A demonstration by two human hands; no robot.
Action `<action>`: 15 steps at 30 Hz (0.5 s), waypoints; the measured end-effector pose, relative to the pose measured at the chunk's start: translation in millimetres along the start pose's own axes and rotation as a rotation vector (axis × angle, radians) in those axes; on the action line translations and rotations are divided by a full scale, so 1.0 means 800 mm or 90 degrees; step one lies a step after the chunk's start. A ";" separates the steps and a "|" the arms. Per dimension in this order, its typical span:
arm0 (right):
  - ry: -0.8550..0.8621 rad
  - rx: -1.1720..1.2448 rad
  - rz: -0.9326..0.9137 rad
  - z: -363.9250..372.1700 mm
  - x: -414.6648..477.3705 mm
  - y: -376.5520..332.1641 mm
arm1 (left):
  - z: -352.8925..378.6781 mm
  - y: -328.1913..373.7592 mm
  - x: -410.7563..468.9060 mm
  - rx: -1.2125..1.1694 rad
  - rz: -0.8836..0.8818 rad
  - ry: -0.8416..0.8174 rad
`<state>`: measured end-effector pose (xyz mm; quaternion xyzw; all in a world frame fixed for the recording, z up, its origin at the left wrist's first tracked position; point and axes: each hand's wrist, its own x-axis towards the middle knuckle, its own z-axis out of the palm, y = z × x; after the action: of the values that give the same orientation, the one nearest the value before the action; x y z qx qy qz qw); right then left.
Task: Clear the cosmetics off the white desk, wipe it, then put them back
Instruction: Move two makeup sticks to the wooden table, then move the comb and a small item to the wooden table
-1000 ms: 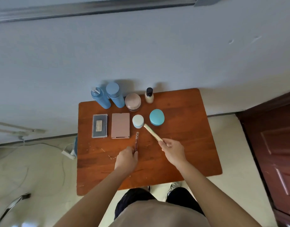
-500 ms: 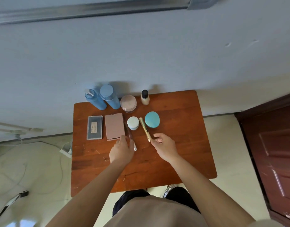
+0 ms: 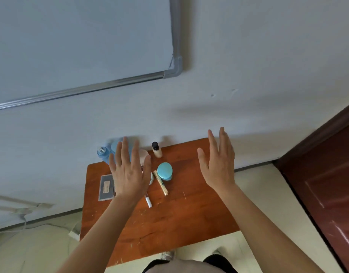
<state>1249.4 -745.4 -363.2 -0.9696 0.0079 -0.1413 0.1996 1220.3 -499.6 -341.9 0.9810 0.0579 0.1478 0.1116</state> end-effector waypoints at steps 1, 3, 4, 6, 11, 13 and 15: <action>0.022 -0.011 0.011 -0.015 -0.002 0.008 | -0.005 0.012 0.005 -0.009 0.029 0.005; 0.060 -0.033 0.033 -0.044 -0.012 0.026 | -0.012 0.037 0.015 -0.036 0.091 0.014; 0.074 -0.050 0.048 -0.057 -0.020 0.036 | -0.013 0.050 0.020 -0.050 0.126 0.015; 0.098 -0.091 0.101 -0.083 -0.045 0.056 | -0.012 0.080 0.026 -0.078 0.202 0.007; 0.196 -0.176 0.295 -0.137 -0.149 0.091 | -0.004 0.174 0.005 -0.179 0.406 -0.035; 0.237 -0.203 0.366 -0.158 -0.206 0.100 | -0.003 0.220 -0.021 -0.208 0.498 -0.059; 0.274 -0.231 0.439 -0.180 -0.269 0.105 | -0.006 0.265 -0.058 -0.240 0.589 -0.081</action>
<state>1006.1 -862.7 -327.3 -0.8781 0.3970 -0.2611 0.0558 1191.6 -711.1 -300.2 0.8737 -0.4176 0.1293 0.2133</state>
